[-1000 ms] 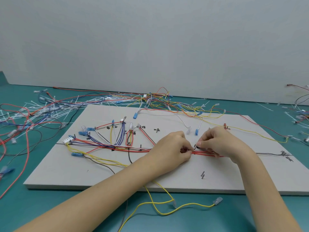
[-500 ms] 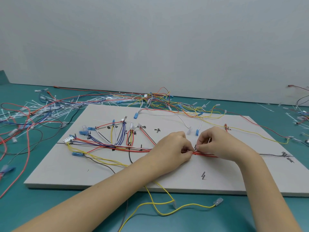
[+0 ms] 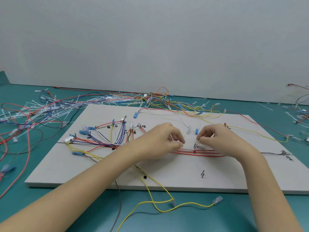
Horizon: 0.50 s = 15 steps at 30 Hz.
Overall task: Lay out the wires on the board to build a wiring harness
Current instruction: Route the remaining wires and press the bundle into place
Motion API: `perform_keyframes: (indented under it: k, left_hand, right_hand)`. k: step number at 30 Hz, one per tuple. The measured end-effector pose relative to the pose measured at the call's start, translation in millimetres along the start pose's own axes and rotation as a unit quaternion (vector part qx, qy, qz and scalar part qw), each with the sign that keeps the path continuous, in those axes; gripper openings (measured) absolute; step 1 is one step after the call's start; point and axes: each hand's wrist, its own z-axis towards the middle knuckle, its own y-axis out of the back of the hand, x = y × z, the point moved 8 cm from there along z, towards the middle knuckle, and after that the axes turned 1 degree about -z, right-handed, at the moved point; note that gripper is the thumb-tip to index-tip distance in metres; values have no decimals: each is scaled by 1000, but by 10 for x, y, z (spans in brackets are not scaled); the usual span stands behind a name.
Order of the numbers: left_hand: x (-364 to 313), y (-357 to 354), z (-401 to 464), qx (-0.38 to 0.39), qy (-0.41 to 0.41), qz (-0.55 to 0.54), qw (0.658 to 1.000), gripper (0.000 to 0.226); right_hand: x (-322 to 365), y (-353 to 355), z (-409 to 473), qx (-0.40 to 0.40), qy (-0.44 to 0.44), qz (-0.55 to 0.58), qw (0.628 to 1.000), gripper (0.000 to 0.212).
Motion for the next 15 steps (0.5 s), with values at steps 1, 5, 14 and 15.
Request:
perform_keyframes:
  k: [1, 5, 14, 15]
  left_hand:
    - [42, 76, -36, 23, 19, 11, 999, 14]
    - [223, 329, -246, 136, 83, 26, 987, 20]
    - [989, 949, -761, 268, 207, 70, 938, 24]
    - [1119, 1034, -879, 282, 230, 63, 929, 29]
  right_hand:
    - [5, 23, 3, -14, 3, 3, 1000, 12]
    - [40, 57, 18, -45, 19, 16, 999, 14]
    - [31, 14, 50, -42, 18, 19, 999, 18]
    - [24, 11, 51, -41, 16, 22, 999, 18]
